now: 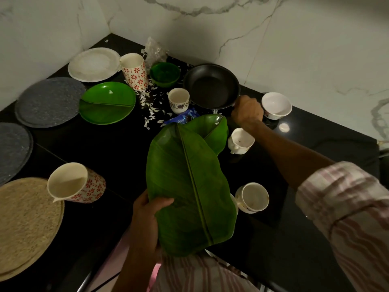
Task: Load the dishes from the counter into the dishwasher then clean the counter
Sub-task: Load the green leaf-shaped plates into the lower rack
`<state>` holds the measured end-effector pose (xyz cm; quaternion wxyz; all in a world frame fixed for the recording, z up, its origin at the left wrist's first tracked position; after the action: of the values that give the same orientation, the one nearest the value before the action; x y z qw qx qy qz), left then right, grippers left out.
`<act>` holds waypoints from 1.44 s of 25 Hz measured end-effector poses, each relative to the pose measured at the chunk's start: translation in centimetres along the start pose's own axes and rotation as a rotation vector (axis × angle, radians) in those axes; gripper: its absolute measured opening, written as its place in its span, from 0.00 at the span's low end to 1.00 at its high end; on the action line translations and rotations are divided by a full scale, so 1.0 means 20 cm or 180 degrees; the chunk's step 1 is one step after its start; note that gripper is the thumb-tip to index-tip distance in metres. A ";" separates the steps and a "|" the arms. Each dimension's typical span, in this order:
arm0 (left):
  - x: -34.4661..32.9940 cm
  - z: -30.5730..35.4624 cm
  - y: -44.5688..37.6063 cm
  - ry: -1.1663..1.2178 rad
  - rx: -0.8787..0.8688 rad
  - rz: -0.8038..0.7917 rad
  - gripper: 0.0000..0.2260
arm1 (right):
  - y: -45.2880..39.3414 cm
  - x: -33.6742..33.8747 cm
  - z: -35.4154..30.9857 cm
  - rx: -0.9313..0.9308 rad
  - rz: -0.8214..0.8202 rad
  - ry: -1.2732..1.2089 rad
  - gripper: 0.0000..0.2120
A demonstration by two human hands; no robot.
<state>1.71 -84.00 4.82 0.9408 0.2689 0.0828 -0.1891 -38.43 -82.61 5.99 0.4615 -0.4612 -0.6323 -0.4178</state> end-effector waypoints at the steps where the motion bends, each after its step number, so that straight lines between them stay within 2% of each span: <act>1: 0.00 0.00 0.00 -0.0015 -0.0015 -0.0008 0.30 | -0.02 -0.02 0.01 -0.0001 -0.0160 -0.0066 0.15; 4: -0.03 0.01 -0.01 0.0018 -0.0053 -0.0072 0.21 | 0.02 -0.14 -0.03 0.0322 -0.0803 0.0029 0.20; 8: -0.01 0.02 0.00 -0.0029 -0.0043 0.0032 0.17 | 0.06 -0.23 -0.07 0.0418 -0.0941 0.0264 0.30; 12: 0.02 0.02 0.02 -0.0004 0.0015 0.0107 0.25 | 0.07 -0.23 -0.10 0.0341 -0.0831 0.0570 0.32; 14: 0.03 0.02 0.03 -0.0009 0.0042 0.0113 0.30 | 0.06 -0.24 -0.10 0.0290 -0.0797 0.0568 0.30; 16: 0.04 0.01 0.03 -0.0028 0.0073 0.0073 0.35 | 0.04 -0.25 -0.10 0.0238 -0.0702 0.0450 0.22; 18: 0.03 0.01 0.03 -0.0043 0.0071 0.0054 0.36 | 0.03 -0.23 -0.10 0.0202 -0.0586 0.0334 0.15; 24: 0.02 0.02 0.02 -0.0085 0.0054 0.0037 0.38 | -0.06 -0.15 0.05 -0.0228 -0.0520 -0.0031 0.16; 29: 0.00 0.01 0.01 0.0052 0.0058 0.0018 0.32 | -0.01 -0.28 -0.04 0.0369 -0.1488 -0.0202 0.18; 33: 0.00 0.02 0.02 0.0049 0.0010 0.0027 0.34 | 0.01 -0.36 -0.06 0.0574 -0.1552 0.0248 0.25; 36: 0.01 0.03 0.03 0.0136 -0.0028 0.0044 0.26 | 0.01 -0.37 -0.03 0.0270 -0.1940 -0.0324 0.13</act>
<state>2.22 -83.90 5.61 0.9412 0.2693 0.1019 -0.1765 -37.03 -84.69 -1.08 0.3016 -0.2510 -0.7806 -0.4865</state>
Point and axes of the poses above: each hand's wrist, its own y-axis away from the middle knuckle, its own x-axis out of the back of the hand, z = x × y, the point moved 10 cm from there along -y, towards the middle knuckle, and after that the axes turned 14 degrees about -x, right-handed, at the moved point
